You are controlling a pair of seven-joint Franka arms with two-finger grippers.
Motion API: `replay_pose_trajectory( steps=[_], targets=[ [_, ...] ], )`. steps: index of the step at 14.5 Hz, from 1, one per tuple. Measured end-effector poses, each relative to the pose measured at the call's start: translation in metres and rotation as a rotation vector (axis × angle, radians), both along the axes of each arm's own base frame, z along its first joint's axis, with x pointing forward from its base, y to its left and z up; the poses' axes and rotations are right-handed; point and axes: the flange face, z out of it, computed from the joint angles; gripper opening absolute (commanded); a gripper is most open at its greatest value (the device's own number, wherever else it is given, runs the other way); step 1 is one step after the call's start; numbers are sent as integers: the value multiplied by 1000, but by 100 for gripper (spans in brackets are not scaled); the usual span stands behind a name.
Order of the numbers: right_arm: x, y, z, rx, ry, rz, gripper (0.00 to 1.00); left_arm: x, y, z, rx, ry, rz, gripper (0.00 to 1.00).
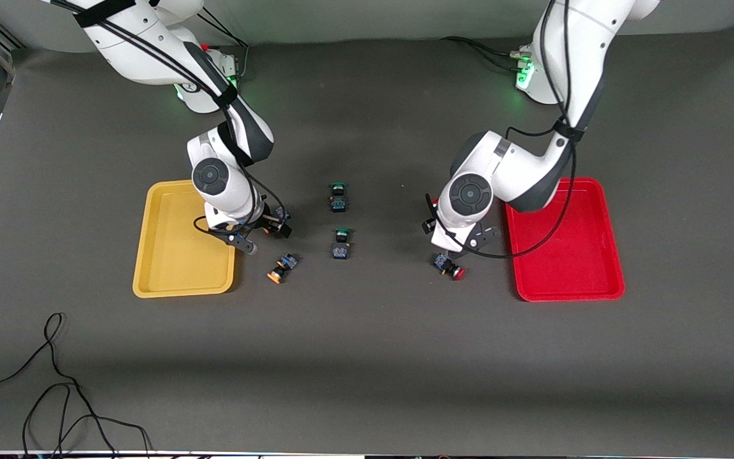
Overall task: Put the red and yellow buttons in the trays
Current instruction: 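Grasp the yellow button with the right gripper while the left gripper grasps red, then place the yellow button in the yellow tray while the left gripper places red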
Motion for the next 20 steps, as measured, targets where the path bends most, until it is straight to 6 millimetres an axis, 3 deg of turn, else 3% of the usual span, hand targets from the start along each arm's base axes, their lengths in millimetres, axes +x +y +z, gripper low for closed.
replay_pose_trajectory(
  steps=[2,4,5,6,8,9,11,12,13,14,16,18,20],
  targets=[
    [-5,3,-2,-6,20,5,100,-12,-3,-17,-10,-1,31,77],
    [-11,7,-4,-15,47,-1,100,-23,-9,-25,-14,-3,52,58],
    [-14,10,-4,-18,58,-2,97,-27,-12,-27,-14,-5,55,57],
    [-16,13,-4,-19,62,-2,86,-30,-14,-29,-14,-6,55,57],
    [-17,15,-3,-19,66,-2,45,-34,-13,-34,-19,-15,59,57],
    [-17,15,-3,-19,65,-3,30,-36,-12,-37,-21,-20,61,57],
    [-16,15,0,-17,60,-3,16,-40,-10,-42,-24,-25,63,55],
    [-15,15,3,-15,54,-4,15,-41,-9,-43,-23,-25,64,44],
    [-13,15,8,-14,51,-5,15,-41,-9,-44,-23,-24,64,21],
    [-12,15,14,-15,50,-6,15,-41,-8,-44,-22,-23,64,1],
    [-6,13,37,-24,54,-10,15,-40,-8,-41,-24,-27,68,0],
    [5,8,78,-41,70,-20,15,-32,-6,-22,-23,-30,81,0],
    [18,-11,127,-53,86,-9,15,-13,2,31,2,14,104,0]
  ],
)
